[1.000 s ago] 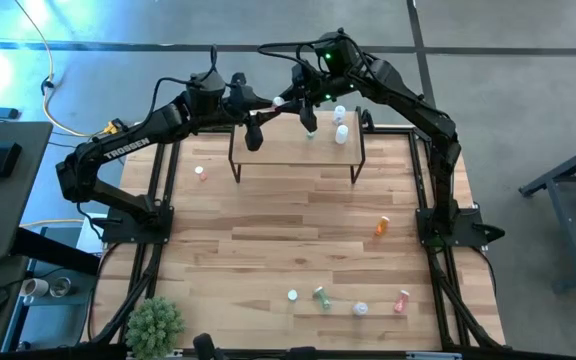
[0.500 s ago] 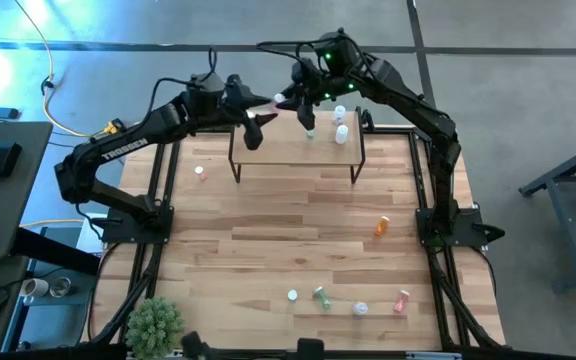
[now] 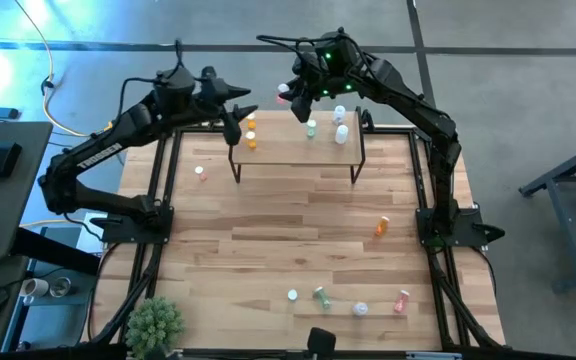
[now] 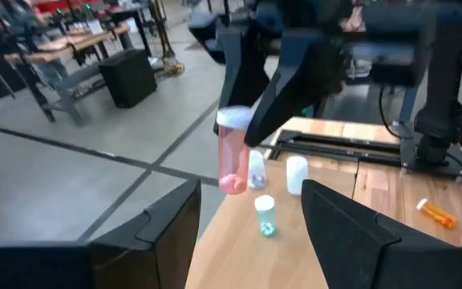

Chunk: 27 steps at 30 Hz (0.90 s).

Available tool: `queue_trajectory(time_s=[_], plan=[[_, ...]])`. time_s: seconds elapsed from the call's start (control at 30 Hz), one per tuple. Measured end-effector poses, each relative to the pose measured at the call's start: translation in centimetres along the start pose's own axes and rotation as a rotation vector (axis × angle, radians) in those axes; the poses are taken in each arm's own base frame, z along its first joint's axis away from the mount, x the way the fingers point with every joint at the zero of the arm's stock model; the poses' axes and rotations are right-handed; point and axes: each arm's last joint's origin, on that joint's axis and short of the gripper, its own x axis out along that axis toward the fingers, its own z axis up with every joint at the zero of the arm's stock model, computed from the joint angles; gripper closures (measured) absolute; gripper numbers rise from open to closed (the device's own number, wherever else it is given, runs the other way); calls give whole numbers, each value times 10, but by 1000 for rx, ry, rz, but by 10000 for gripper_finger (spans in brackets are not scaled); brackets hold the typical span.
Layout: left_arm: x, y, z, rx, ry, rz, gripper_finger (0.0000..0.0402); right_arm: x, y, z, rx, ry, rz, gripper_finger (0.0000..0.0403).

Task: Pick and place medicine bottles onto shelf by color
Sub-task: Adjust the pill bottles on the shelf

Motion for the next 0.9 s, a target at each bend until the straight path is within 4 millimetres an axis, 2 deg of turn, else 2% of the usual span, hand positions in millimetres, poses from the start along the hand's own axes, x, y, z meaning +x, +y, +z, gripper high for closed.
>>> queue_trajectory(time_s=[0.17, 0.33, 0.63, 0.8, 0.9], plan=[[-15, 1, 5, 0, -28, 47, 194, 2, -1, -2, 21, 15, -19, 305], [-25, 1, 8, 3, -46, 56, 194, 21, -5, -18, 52, 61, -71, 305], [-27, 1, 6, 7, -24, 55, 194, 69, -5, -57, 125, 84, -55, 305], [-27, 1, 5, 7, -14, 53, 194, 83, -5, -75, 104, 106, -86, 305], [-27, 1, 5, 7, -13, 53, 194, 88, -4, -79, 66, 119, -113, 305]])
